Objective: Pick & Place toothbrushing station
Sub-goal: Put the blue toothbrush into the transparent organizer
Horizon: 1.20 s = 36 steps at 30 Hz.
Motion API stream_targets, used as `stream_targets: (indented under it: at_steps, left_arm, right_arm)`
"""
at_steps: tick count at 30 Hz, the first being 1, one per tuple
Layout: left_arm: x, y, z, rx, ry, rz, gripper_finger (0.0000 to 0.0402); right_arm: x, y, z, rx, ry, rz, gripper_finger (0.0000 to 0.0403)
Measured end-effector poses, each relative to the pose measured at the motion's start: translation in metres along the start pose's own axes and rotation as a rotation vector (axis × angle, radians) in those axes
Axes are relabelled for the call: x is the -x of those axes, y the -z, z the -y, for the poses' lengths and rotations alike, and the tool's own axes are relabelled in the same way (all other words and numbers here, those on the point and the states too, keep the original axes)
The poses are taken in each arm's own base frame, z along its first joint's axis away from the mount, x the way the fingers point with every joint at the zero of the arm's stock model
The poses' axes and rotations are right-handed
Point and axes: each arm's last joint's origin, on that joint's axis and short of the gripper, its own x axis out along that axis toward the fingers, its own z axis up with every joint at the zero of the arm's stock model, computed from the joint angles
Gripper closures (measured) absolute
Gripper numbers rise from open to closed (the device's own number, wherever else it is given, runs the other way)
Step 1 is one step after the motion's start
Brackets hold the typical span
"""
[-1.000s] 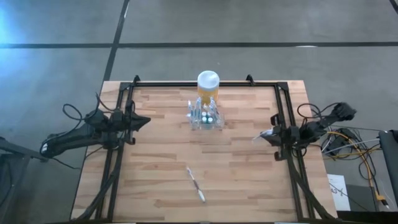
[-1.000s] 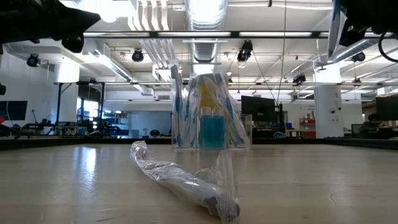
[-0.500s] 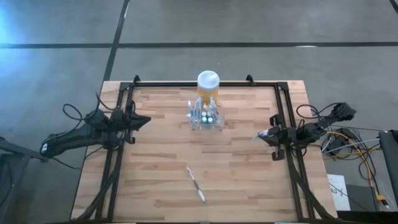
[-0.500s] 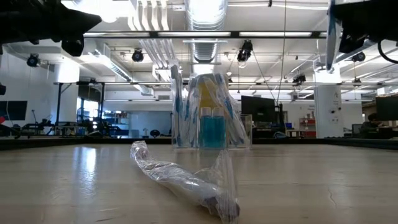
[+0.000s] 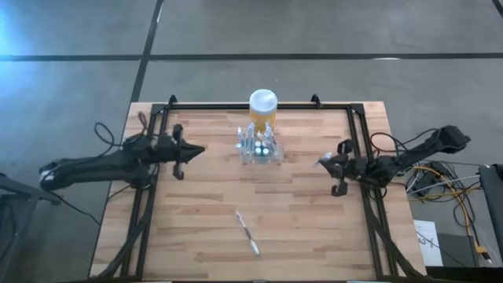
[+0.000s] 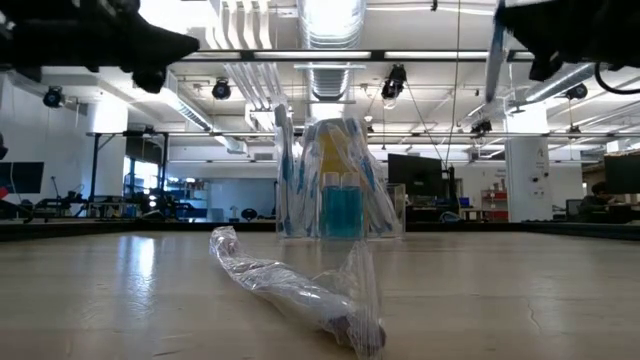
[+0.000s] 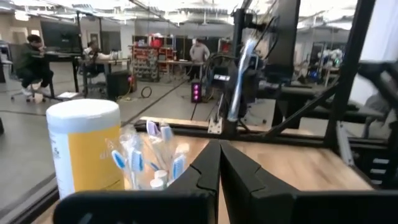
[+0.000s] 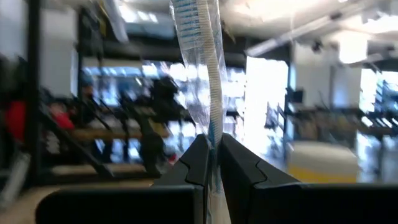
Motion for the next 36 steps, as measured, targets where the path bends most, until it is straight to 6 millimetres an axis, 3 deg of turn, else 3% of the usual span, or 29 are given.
stream_targets:
  at_steps: [4, 7, 15, 19, 26, 36]
  left_arm:
    - [-0.022, -0.009, -0.001, -0.040, 0.013, 0.019, 0.0387]
    - [-0.040, -0.018, -0.002, -0.077, 0.047, -0.015, 0.0365]
    - [-0.099, -0.047, 0.000, -0.105, 0.171, -0.067, 0.0243]
    - [-0.127, -0.063, 0.004, -0.131, 0.205, -0.049, 0.0201]
    - [-0.167, -0.057, 0.009, -0.160, 0.234, -0.103, 0.0170]
    - [-0.194, -0.050, 0.020, -0.203, 0.253, -0.122, 0.0165]
  right_arm:
    - [-0.010, -0.001, -0.003, -0.009, -0.066, 0.094, 0.0383]
    - [-0.023, 0.001, -0.006, 0.020, -0.047, 0.066, 0.0383]
    - [-0.080, 0.001, -0.019, 0.090, 0.012, -0.007, 0.0383]
    - [-0.107, 0.002, -0.031, 0.121, 0.013, -0.019, 0.0383]
    - [-0.139, 0.008, -0.047, 0.170, 0.010, -0.029, 0.0383]
    - [-0.149, 0.006, -0.052, 0.156, -0.076, 0.007, 0.0383]
